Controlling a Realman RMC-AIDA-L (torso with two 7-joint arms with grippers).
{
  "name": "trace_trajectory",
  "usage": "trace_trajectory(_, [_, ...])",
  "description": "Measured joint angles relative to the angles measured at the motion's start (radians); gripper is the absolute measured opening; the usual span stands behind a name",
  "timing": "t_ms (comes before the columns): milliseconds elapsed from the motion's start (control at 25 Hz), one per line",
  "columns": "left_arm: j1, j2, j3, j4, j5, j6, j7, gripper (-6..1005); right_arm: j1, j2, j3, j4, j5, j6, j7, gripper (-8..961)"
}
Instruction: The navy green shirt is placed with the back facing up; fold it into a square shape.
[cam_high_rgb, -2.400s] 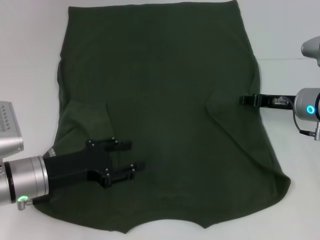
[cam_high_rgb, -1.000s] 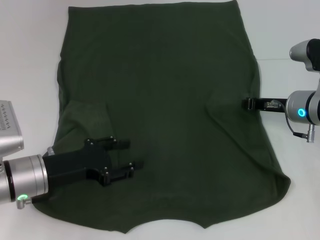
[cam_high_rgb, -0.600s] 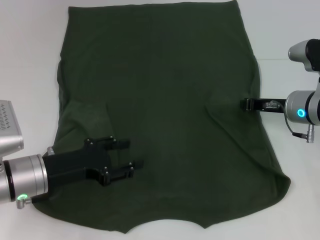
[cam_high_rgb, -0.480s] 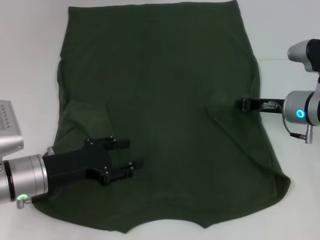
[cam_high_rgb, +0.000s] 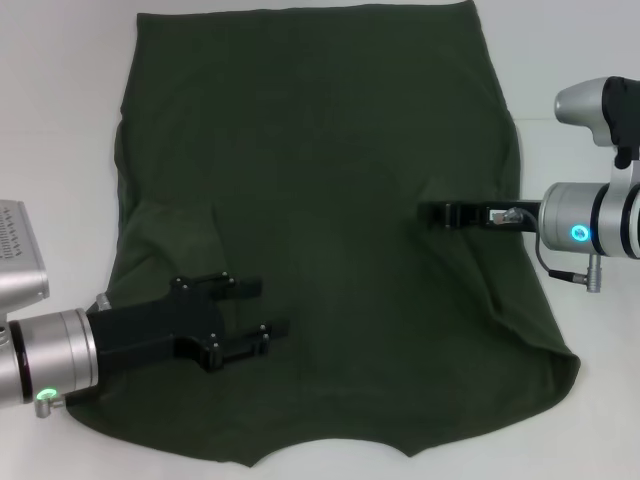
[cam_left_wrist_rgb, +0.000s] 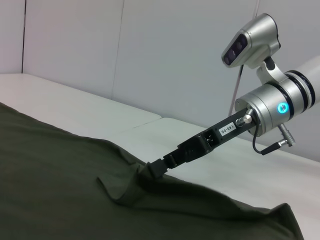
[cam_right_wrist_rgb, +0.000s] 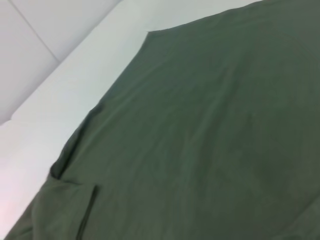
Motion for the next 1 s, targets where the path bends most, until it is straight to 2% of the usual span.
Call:
trace_trajectory(240, [0.004, -0.001, 0.0, -0.001, -0.001, 0.002, 0.0, 643, 0.002, 0.003, -0.001, 0.009, 0.004, -0.023, -0.001, 21])
trace_trajectory(480, [0.009, -0.002, -0.001, -0.001, -0.01, 0.001, 0.0, 643, -0.015, 0.0, 0.007, -0.003, 0.055, -0.142, -0.08, 31])
trace_trajectory(760, [0.018, 0.0, -0.033, 0.004, -0.018, 0.011, -0.033, 643, -0.054, -0.006, 0.008, -0.027, 0.152, -0.237, -0.146, 360])
trace_trajectory(1000, [0.043, 0.002, -0.05, 0.035, -0.015, 0.016, -0.178, 643, -0.077, -0.001, 0.006, -0.016, 0.159, -0.294, -0.199, 615])
